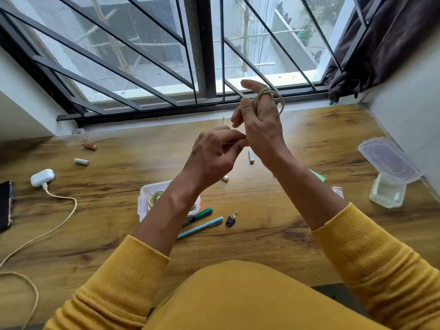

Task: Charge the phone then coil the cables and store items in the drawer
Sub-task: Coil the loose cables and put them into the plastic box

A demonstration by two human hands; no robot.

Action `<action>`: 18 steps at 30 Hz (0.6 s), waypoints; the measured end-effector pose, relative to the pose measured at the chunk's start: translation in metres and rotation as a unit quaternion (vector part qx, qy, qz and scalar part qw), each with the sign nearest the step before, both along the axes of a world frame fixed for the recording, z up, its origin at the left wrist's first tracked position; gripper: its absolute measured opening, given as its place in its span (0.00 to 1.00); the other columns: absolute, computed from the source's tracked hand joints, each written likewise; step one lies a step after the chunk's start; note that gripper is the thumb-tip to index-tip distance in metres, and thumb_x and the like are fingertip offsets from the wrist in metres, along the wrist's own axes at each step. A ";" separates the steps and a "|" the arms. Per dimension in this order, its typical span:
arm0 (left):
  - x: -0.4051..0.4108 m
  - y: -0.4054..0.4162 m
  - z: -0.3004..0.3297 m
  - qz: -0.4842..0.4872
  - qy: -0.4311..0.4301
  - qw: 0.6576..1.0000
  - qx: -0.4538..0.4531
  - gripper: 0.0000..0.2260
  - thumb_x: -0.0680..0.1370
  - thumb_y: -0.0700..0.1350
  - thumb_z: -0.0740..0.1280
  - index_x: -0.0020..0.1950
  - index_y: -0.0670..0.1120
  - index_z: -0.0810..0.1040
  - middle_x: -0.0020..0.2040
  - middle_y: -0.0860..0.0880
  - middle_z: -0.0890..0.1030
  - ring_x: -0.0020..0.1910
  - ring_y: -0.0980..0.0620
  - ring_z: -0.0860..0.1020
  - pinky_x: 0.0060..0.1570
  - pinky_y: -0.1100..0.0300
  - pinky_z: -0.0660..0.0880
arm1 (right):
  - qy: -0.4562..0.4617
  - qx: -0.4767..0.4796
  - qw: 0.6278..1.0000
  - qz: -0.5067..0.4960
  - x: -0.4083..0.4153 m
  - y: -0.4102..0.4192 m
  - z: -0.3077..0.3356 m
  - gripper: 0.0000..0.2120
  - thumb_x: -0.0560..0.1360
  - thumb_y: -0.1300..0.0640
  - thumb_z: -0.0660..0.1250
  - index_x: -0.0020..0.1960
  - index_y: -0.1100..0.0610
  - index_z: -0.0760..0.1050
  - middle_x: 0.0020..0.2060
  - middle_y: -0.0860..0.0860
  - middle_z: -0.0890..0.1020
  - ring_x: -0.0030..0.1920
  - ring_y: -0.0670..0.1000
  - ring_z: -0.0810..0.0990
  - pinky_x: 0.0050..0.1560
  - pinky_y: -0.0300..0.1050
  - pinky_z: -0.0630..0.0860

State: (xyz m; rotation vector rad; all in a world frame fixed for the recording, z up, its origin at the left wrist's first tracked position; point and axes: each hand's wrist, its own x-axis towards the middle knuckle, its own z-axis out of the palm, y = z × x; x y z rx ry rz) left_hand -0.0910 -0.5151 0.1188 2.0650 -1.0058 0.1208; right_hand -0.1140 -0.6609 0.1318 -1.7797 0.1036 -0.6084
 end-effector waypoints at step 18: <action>0.026 0.020 0.012 0.038 -0.085 0.996 0.007 0.07 0.80 0.39 0.71 0.57 0.44 0.80 0.50 0.51 0.83 0.51 0.54 0.81 0.53 0.49 0.80 | 0.235 -0.082 0.928 0.276 -0.009 -0.023 0.011 0.22 0.85 0.44 0.61 0.39 0.57 0.78 0.28 0.50 0.69 0.28 0.53 0.64 0.30 0.46 0.63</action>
